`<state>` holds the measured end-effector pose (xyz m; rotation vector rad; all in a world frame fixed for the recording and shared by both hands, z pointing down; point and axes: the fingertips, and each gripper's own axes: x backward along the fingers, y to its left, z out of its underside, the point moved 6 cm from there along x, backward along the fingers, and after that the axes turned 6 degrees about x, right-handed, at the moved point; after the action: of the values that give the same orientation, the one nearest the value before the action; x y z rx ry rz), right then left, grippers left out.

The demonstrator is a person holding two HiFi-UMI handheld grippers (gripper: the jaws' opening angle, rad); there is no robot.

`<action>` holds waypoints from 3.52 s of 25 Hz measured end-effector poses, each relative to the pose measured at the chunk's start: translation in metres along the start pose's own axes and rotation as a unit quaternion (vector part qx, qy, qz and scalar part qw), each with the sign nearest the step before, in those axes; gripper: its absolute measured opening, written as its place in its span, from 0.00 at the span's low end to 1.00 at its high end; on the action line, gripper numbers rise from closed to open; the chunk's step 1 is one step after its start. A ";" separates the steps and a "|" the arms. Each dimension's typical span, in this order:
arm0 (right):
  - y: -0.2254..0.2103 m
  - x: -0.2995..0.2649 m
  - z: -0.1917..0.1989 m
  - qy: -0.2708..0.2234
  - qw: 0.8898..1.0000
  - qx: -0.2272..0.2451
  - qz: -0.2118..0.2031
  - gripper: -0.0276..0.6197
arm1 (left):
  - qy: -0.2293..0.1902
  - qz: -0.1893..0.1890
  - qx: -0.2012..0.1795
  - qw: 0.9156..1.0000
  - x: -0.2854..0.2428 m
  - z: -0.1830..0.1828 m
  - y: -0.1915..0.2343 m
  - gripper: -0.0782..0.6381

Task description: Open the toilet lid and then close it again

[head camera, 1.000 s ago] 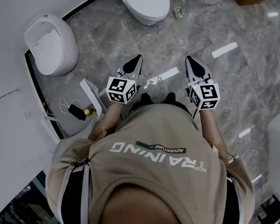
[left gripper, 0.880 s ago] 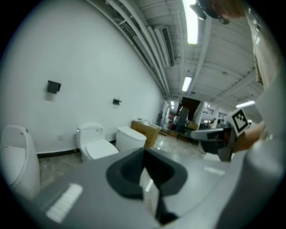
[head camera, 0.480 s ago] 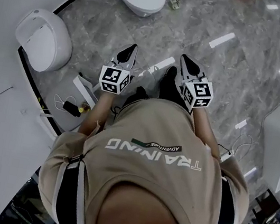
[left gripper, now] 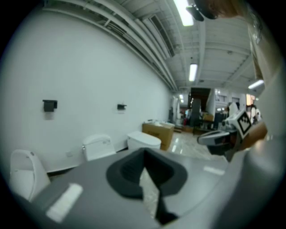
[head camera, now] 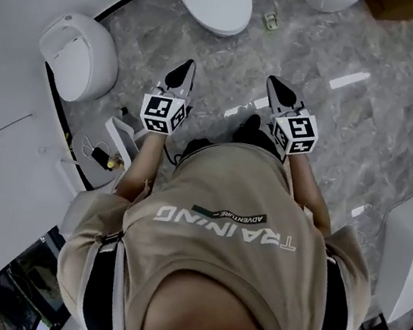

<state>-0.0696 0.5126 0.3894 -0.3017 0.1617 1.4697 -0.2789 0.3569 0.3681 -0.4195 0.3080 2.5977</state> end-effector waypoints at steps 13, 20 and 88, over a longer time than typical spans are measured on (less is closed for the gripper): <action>-0.080 -0.015 0.011 -0.027 0.999 -0.028 -0.037 0.06 | 0.014 -0.031 0.007 0.999 -0.064 -0.017 -0.043 0.12; -0.095 -0.011 0.012 -0.033 0.999 -0.027 -0.030 0.06 | 0.029 -0.023 0.000 0.999 -0.078 -0.009 -0.054 0.11; -0.268 -0.388 -0.071 0.125 0.939 0.069 -0.314 0.06 | 0.001 -0.291 0.160 0.943 -0.290 -0.079 0.124 0.12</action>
<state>0.1631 0.1030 0.4618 -0.3832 0.3375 0.7779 -0.0801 0.1039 0.4125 -0.3329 0.5114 1.9280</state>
